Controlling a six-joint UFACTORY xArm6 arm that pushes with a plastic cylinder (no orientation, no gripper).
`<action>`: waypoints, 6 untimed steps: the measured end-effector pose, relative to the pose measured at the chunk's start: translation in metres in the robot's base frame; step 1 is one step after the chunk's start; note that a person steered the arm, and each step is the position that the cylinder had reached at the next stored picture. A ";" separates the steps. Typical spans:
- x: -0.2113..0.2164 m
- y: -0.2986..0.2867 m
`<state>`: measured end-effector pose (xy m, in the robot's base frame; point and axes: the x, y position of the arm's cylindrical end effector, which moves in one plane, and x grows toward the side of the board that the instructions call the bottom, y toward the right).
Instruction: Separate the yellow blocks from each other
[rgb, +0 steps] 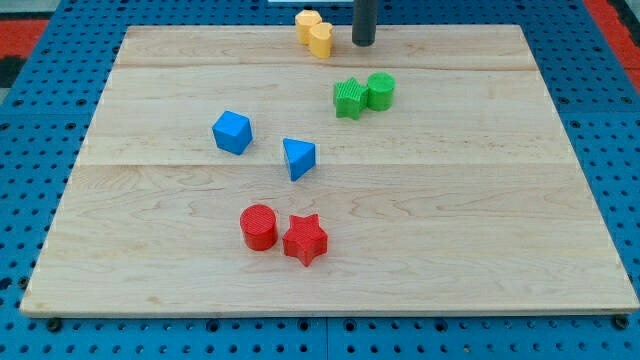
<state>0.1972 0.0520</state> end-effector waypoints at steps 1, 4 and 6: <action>-0.003 -0.033; 0.058 -0.118; -0.005 -0.218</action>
